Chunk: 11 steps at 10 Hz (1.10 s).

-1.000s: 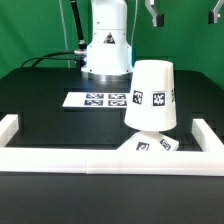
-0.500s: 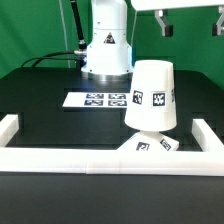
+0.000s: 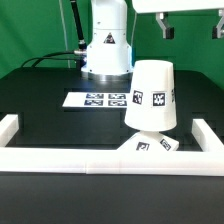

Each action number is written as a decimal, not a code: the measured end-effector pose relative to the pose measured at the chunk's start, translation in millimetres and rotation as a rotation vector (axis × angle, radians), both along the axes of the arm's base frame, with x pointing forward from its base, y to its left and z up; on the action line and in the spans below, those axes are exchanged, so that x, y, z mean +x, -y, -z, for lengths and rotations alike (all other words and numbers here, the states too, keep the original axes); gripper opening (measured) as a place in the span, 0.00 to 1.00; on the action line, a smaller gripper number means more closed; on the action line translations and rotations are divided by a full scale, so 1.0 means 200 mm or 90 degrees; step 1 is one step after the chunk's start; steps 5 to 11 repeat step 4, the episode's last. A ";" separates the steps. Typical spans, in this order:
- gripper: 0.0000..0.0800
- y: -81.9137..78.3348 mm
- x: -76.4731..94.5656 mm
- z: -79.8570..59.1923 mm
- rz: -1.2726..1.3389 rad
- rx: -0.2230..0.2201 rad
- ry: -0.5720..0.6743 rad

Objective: Assemble lamp

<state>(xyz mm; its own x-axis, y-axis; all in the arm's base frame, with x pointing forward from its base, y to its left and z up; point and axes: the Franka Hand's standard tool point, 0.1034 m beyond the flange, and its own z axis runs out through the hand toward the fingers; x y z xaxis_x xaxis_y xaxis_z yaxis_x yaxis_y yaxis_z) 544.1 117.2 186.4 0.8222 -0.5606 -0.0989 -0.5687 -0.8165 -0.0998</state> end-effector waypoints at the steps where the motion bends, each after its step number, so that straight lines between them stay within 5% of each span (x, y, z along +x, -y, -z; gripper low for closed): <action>1: 0.87 0.00 0.00 0.00 0.000 0.000 0.000; 11: 0.87 0.00 0.00 0.00 0.000 0.000 0.000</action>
Offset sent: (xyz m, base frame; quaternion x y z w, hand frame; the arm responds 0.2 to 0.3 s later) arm 0.0000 0.0000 0.0000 0.0000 0.0000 0.0000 1.0000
